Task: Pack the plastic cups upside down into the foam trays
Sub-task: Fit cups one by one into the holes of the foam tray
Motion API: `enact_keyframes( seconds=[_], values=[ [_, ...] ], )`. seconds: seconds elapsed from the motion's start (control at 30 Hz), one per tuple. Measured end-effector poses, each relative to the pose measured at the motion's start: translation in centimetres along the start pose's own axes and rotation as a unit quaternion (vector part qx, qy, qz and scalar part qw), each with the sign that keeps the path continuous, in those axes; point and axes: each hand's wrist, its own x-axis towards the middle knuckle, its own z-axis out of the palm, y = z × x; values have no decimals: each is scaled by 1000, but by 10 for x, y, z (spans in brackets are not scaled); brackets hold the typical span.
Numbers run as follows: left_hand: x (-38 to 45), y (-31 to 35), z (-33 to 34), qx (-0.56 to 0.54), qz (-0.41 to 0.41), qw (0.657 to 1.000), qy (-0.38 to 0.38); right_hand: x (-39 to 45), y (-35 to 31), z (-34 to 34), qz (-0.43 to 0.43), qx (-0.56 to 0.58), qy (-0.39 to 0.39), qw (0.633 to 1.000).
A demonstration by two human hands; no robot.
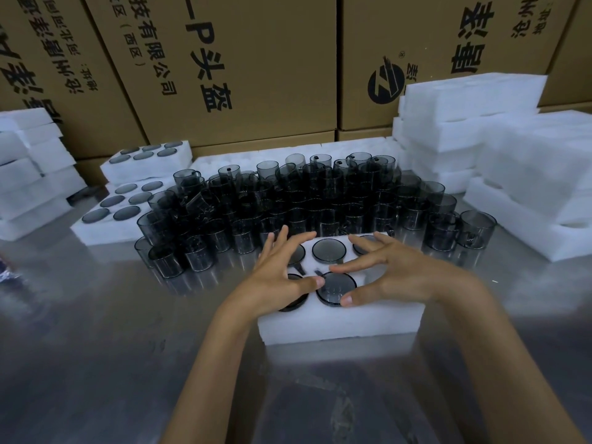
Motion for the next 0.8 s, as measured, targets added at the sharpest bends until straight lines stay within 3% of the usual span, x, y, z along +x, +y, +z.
enact_keyframes(
  seconds=[0.33,0.4,0.47,0.5,0.57,0.67,0.8],
  values=[
    [2,-8,3,-14,5,1000,22,-1,13,2,-63,45,-9,997],
    [2,-9,2,-19,5,999,26,8,16,3,-83,166,95,978],
    [2,-11,2,-12,7,999,32,25,26,-4,-63,262,270,924],
    [2,-12,2,-3,10,999,38,35,34,-11,-37,236,337,911],
    [3,-14,3,13,15,999,50,54,51,-27,19,122,374,919],
    [3,-16,4,21,20,998,55,81,76,-44,62,-59,308,948],
    [2,-16,3,30,21,998,48,88,87,-47,73,-211,277,934]
  ],
)
